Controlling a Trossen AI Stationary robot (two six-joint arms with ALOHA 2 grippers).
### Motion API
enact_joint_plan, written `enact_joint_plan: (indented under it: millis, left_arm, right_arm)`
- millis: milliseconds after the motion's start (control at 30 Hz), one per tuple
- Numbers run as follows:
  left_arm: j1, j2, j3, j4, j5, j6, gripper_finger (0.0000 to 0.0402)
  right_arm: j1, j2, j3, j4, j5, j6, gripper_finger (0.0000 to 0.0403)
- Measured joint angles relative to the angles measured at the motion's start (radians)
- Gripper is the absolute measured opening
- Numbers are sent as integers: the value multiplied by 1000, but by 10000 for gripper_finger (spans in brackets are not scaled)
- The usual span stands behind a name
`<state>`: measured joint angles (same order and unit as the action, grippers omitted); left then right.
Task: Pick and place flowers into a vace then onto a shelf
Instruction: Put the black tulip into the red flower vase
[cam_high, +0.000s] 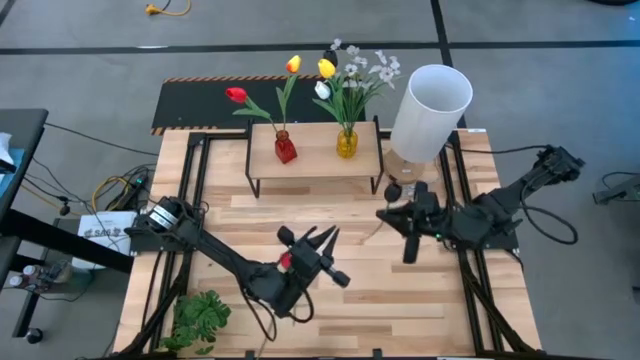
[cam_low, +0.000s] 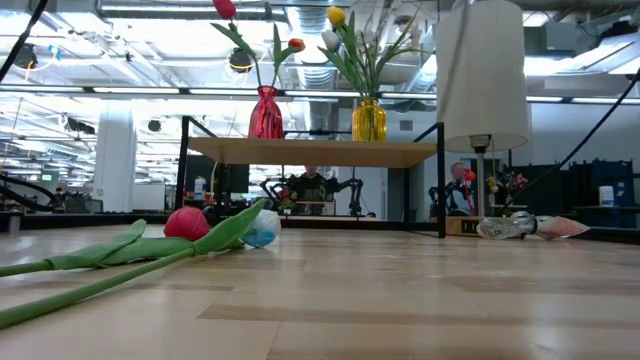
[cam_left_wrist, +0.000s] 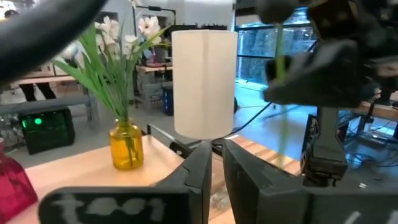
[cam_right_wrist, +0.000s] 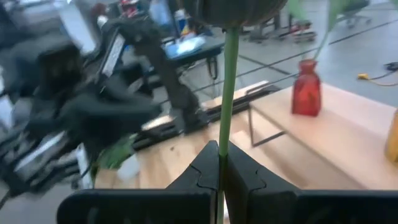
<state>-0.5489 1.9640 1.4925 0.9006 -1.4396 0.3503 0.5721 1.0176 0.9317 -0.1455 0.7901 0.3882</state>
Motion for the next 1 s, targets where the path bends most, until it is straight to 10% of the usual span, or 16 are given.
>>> enact_joint_plan:
  millis: [700,1000]
  left_arm:
    - [56,0,0,-424,174,-428,29]
    - [58,0,0,-425,174,-446,120]
  right_arm:
    - [-116,196,137,72,-110,-160,0]
    - [-115,200,141,72,-111,-155,0]
